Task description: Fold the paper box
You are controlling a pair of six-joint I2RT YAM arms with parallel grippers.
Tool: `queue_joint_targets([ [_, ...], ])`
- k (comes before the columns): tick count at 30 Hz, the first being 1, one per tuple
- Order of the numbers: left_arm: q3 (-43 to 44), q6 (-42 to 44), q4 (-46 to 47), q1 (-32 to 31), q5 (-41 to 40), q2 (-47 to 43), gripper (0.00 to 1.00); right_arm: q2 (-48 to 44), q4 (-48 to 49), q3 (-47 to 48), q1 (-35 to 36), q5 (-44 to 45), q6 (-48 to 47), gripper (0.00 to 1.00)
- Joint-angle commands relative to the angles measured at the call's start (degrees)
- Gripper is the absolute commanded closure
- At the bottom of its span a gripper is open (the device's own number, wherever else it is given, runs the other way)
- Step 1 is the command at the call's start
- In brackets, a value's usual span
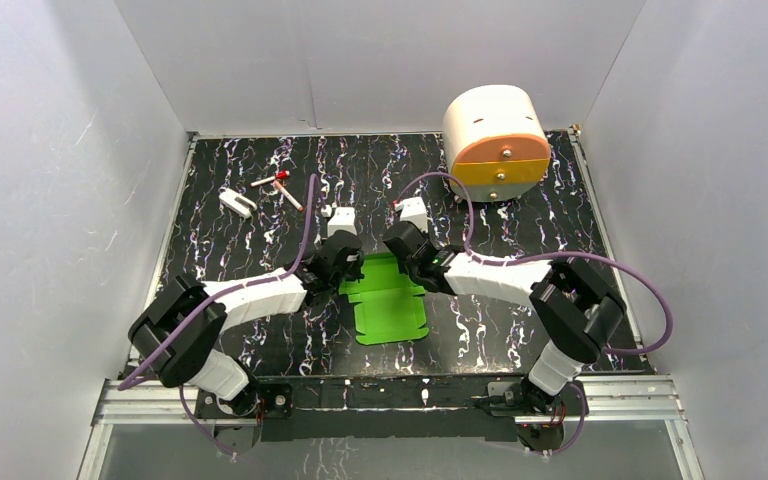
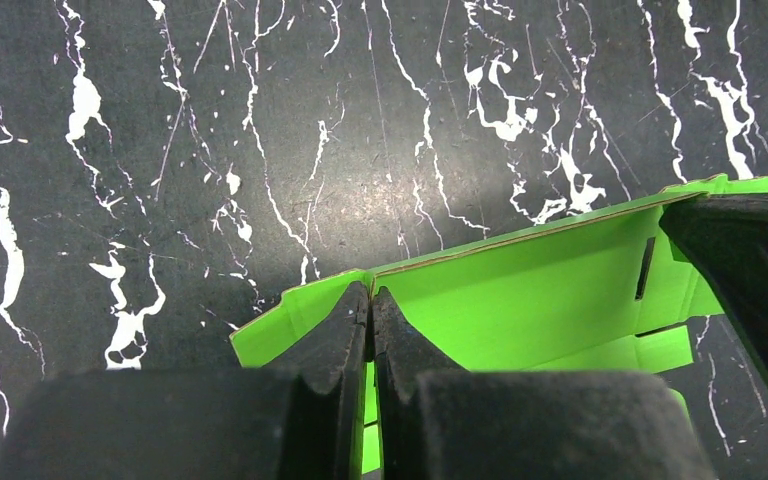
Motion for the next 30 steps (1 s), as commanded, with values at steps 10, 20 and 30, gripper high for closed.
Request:
queue_joint_targets([
  [10,-1.8,-2.4,-3.0,-0.6,-2.8,-10.1,0.74,-9.6,2.2,-5.1,0.5,0.4,-0.9,0.74],
  [20,-5.7,-4.7,-11.7,-0.2,3.2,-22.0,0.48,-18.3,1.5,-8.8,-0.4,-10.4,-7.9,0.46],
  [30,-14.0,-9.9,-13.2,0.4,9.0,-28.3,0.33,-26.2,9.6,-21.4,-10.2,-24.5,-4.3,0.37],
])
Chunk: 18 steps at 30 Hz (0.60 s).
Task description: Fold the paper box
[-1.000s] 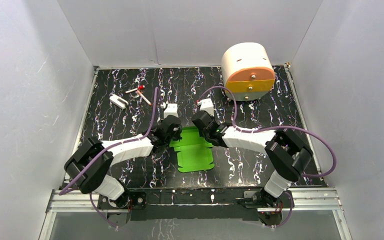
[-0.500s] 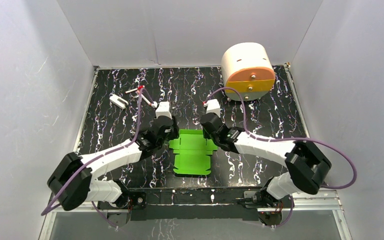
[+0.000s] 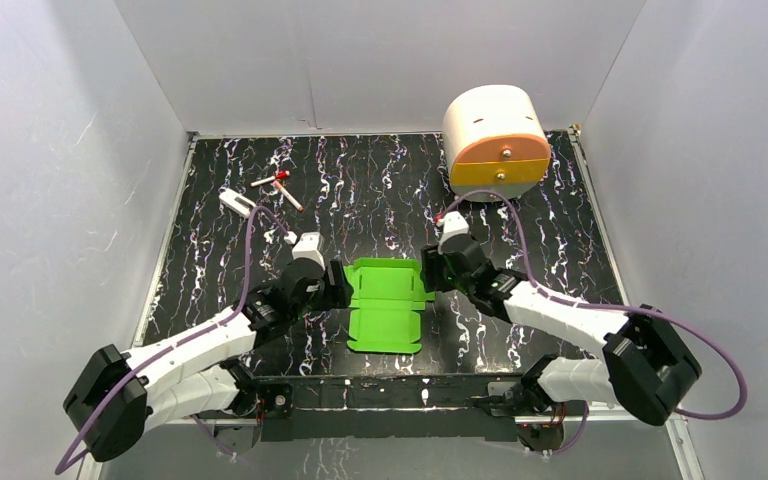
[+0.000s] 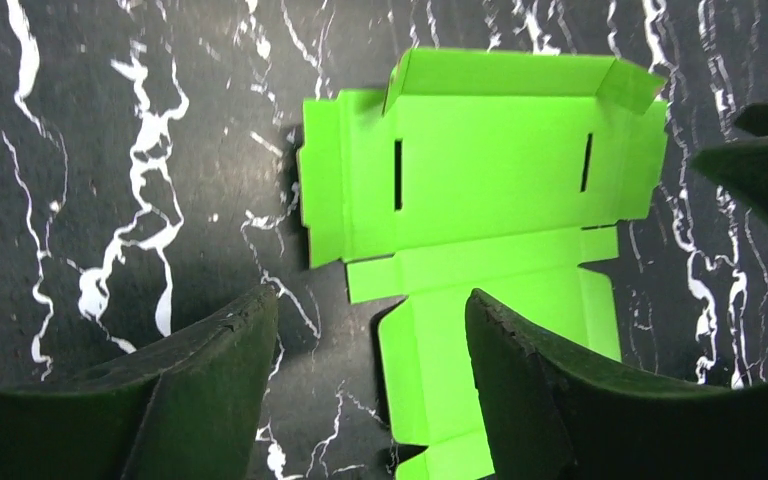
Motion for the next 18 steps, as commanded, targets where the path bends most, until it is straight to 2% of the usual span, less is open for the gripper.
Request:
queue_joint_targets([
  [1,-1.8,-1.4,0.0,1.1,1.0,-0.9,0.32,-4.9,7.8,-5.3,-5.6,-9.4,2.4,0.36],
  [4,-1.1,0.2,2.5,3.9,2.5,1.8,0.29,-6.0,11.5,-8.4,-9.2,-14.4,3.9,0.35],
  [10,-1.6,1.7,8.9,13.3,14.1,6.0,0.31,-3.5,16.5,-11.5,-12.1,-19.5,5.5,0.35],
  [14,-0.8,2.5,11.0,14.6,18.2,9.1,0.32,-0.8,18.9,-12.0,-13.2,-21.0,6.5,0.35],
  [18,0.3,2.9,12.3,15.0,18.9,13.3,0.33,1.5,18.9,-11.6,-13.4,-20.7,6.8,0.36],
])
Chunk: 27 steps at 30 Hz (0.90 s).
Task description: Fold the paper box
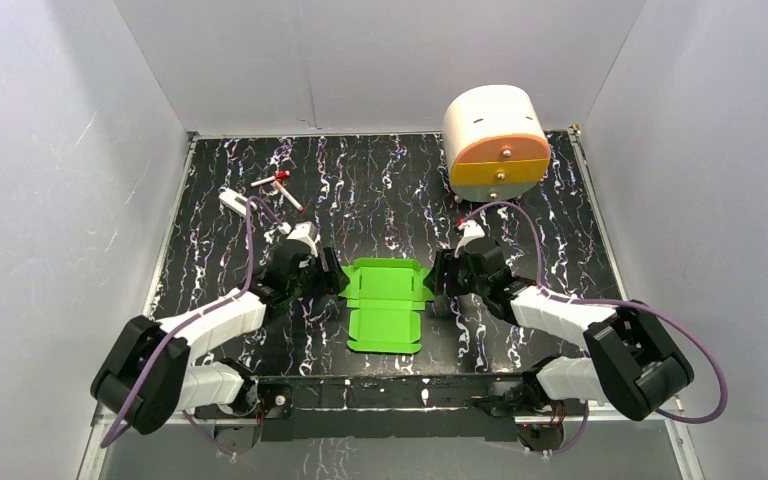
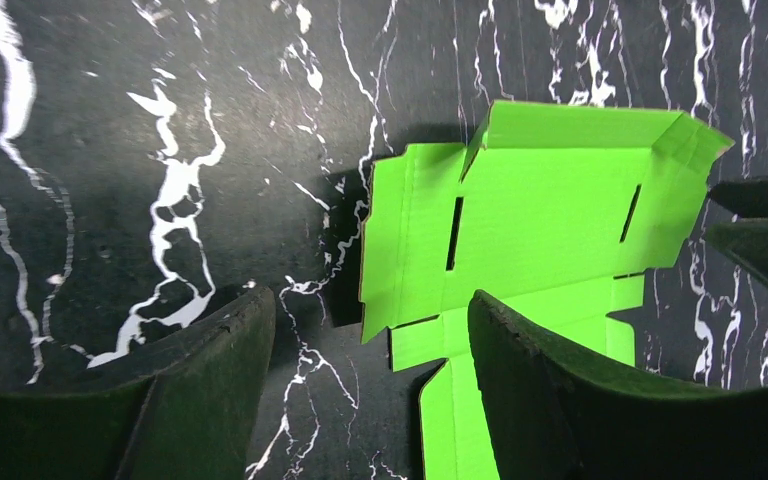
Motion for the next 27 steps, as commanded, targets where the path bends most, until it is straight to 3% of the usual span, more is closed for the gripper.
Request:
queue_joint_targets([
  [1,1.9,1.3,3.1,0.7,4.1,3.4,0.33,1.7,4.5,0.4,-0.4,-1.5,0.9,0.36],
  [16,1.5,1.3,9.4,1.9,8.1,11.4,0.46,6.8,12.6,-1.5,-1.2,-7.3,1.8,0.41],
  [24,0.6,-1.2,13.0,1.9,9.2,11.9,0.48,9.1,19.7,-3.5,-3.1,-13.8,4.6,0.56],
  [27,0.6,-2.0,13.4,1.9,9.1,11.4,0.48,9.6,21.8,-4.1,-3.9,-15.8,5.8,0.66],
])
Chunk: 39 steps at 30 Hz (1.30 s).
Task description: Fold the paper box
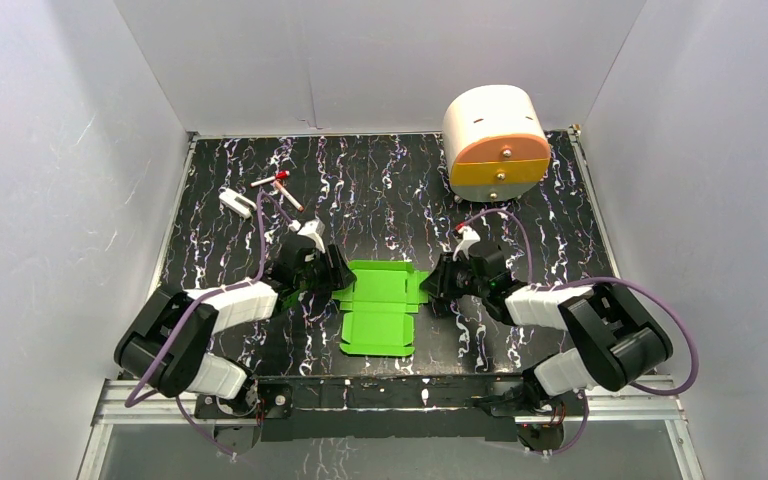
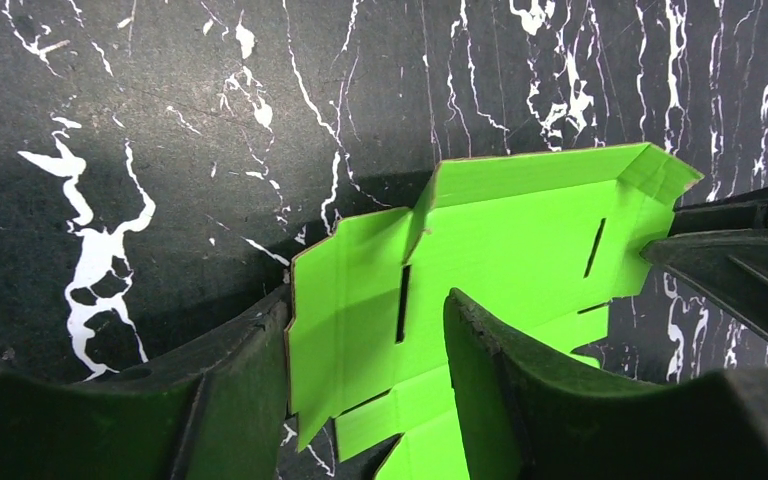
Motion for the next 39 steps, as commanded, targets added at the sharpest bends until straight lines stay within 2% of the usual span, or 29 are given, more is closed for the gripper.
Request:
queue_joint_targets([
  [1,-0.2,-1.5,1.7,0.3,0.7,-1.0,0.48,0.6,7.8,-1.0,-1.3,-5.0,2.6,0.71],
  [4,-0.5,-2.0,0.1,0.3,-1.1,-3.3,0.44,-0.2,8.4,-1.5,-1.6,-5.4,3.2,0.88],
  [7,-1.6,-3.1,-2.7,0.3,-4.7,-7.0,0.38,-1.7,8.4,-2.0,-2.0,-5.3,3.6,1.00],
  [10,-3.5,-4.7,-5.6,0.3,-6.7,-11.4,0.32,-3.3,8.7,-2.8,-2.4,-4.8,4.3,1.00],
  [14,-7.0,-6.9,-8.3,0.3,-6.0,-18.4,0.30,-5.2,10.5,-4.1,-2.7,-4.0,7.0,1.00],
  [20,-13.5,-11.9,-5.4,0.1,-0.9,-25.5,0.30,-6.0,13.7,-5.9,-2.7,-3.1,10.5,1.00],
  [26,-14.2,-12.4,-0.1,0.0,2.0,-19.4,0.30,-4.7,15.7,-6.3,-2.7,-4.7,11.1,1.00],
  [31,-10.6,-6.0,-3.0,0.2,-5.5,-17.5,0.33,-5.0,14.3,-6.3,-2.8,-4.5,9.1,1.00],
  [34,-8.4,-1.8,-2.9,1.1,-6.7,-15.3,0.38,-4.8,13.6,-6.2,-3.0,-5.0,8.3,1.00],
  [36,-7.2,0.0,-1.7,2.6,-5.9,-12.2,0.41,-4.5,14.1,-6.2,-3.2,-5.5,8.0,1.00],
  [39,-6.4,1.3,3.1,4.7,0.3,-7.2,0.46,-3.7,14.8,-6.3,-3.4,-6.2,7.9,1.00],
])
